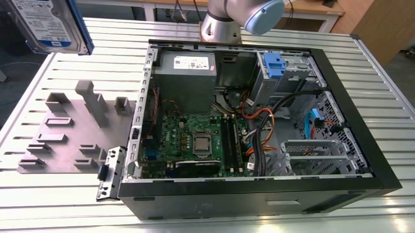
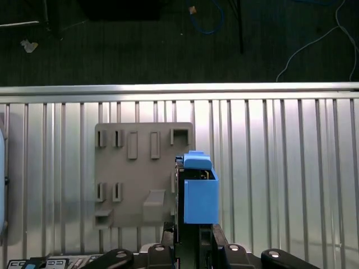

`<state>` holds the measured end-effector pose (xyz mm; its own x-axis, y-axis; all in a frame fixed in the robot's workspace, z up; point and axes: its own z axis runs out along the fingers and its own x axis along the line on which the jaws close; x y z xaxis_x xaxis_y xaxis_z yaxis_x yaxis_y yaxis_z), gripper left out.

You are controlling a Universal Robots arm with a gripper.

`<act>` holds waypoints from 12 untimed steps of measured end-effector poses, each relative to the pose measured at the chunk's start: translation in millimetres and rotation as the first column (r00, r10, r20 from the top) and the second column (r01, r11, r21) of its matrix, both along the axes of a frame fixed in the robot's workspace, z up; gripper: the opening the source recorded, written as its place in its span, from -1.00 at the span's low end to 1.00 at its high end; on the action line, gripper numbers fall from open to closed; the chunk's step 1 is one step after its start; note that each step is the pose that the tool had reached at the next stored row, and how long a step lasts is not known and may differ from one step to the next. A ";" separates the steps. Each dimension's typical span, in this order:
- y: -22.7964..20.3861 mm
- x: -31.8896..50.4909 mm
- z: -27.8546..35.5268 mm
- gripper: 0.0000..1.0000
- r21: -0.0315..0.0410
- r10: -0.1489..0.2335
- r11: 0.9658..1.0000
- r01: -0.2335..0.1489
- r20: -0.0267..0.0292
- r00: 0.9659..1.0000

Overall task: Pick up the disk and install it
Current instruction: 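Pick up the disk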

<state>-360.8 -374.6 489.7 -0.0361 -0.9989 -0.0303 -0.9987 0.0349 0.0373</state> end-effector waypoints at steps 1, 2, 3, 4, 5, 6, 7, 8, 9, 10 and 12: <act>0.0 3.7 0.0 -0.30 0.000 0.000 1.000 0.000 0.000 1.000; 0.0 7.4 0.0 -0.30 0.000 0.000 1.000 0.000 0.000 1.000; 0.0 11.0 -0.1 -0.30 0.000 0.000 1.000 0.000 0.000 1.000; 0.0 14.5 -0.1 -0.30 0.000 0.000 1.000 0.000 0.000 1.000; 0.0 18.0 -0.1 -0.30 0.000 0.000 1.000 0.000 0.000 1.000; 0.0 21.6 -0.1 -0.30 0.000 0.000 1.000 0.000 0.000 1.000; 0.0 25.7 -0.2 -0.30 0.000 0.000 1.000 0.000 0.000 1.000; 0.0 29.4 -0.2 -0.30 0.000 0.000 1.000 0.000 0.000 1.000; 0.0 32.8 -0.2 -0.30 0.000 0.000 1.000 0.000 0.000 1.000; 0.0 36.3 -0.3 -0.30 0.000 0.000 1.000 0.000 0.000 1.000; 0.0 43.8 -0.3 -0.30 0.000 0.000 1.000 0.000 0.000 1.000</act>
<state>-317.1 -374.6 489.4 -0.0362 -0.9989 -0.0302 -0.9987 0.0350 0.0376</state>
